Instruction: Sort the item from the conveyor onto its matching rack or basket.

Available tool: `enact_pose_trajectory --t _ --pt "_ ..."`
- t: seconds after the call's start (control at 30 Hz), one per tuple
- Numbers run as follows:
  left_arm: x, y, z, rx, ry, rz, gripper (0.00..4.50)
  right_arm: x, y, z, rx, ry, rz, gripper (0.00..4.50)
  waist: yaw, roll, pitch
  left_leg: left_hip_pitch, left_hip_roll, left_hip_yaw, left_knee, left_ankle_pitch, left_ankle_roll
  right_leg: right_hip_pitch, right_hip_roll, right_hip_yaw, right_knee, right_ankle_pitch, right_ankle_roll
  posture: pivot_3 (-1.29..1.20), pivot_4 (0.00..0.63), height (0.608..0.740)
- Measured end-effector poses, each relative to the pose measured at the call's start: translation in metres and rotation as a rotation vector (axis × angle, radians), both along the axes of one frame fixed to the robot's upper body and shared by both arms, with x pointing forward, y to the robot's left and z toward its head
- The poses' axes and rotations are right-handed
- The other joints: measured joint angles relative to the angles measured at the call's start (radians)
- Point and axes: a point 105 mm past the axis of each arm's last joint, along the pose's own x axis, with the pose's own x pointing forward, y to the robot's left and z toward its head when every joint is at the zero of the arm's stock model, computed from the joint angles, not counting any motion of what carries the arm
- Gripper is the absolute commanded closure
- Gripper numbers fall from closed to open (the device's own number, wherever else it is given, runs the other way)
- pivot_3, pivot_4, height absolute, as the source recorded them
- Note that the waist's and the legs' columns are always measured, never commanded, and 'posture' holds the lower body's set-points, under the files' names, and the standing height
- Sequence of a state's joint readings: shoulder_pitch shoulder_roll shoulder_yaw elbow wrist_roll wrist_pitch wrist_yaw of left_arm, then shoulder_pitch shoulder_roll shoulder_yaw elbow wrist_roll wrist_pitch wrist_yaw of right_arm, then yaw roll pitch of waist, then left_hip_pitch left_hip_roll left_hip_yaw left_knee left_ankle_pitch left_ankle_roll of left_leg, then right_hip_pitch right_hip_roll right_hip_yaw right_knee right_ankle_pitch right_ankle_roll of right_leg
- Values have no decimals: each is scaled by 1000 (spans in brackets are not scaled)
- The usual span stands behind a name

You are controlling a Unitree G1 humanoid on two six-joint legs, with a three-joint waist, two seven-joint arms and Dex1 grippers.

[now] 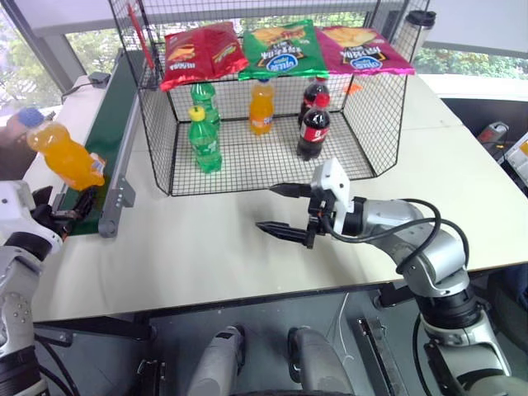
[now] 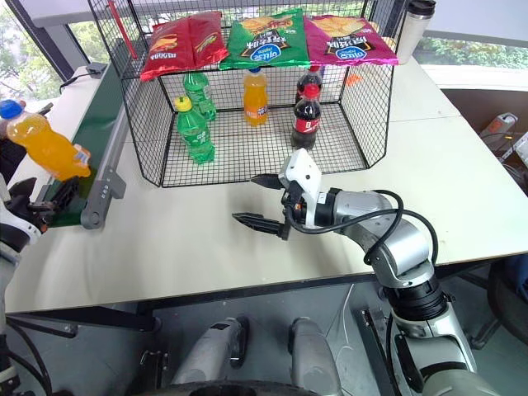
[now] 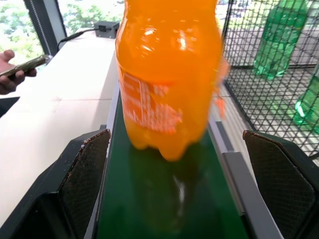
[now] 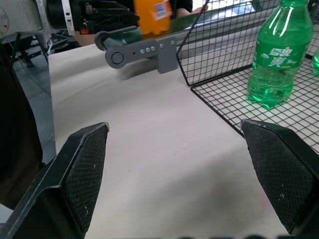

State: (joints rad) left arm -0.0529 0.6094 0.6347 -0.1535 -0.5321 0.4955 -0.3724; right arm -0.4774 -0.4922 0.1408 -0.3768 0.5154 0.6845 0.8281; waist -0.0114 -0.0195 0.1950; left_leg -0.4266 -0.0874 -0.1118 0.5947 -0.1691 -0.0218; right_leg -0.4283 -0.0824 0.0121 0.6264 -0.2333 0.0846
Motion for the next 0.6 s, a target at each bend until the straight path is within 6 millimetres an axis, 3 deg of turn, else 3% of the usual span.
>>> enact_pose_trajectory --t 0.2,0.37,0.53,0.6 --pt "6 -2 -6 20 26 1 0 -1 0 1 0 -6 -4 132 0 0 0 0 0 0 0 0 0 0 0 0 0 0 0 0 150 739" --pt "7 -10 -14 18 52 -53 1495 -1 0 0 -1 -5 -11 0 1 0 0 0 0 0 0 0 0 0 0 0 0 0 0 0 150 739" --pt "8 -15 -10 -38 29 -98 1494 0 0 0 -1 -5 -13 0 2 0 0 0 0 0 0 0 0 0 0 0 0 0 0 0 150 739" --pt "12 -13 3 -59 -18 -91 1494 0 0 0 -1 -6 -12 0 1 -2 0 -1 0 -1 0 0 0 0 0 -1 0 0 0 0 150 739"
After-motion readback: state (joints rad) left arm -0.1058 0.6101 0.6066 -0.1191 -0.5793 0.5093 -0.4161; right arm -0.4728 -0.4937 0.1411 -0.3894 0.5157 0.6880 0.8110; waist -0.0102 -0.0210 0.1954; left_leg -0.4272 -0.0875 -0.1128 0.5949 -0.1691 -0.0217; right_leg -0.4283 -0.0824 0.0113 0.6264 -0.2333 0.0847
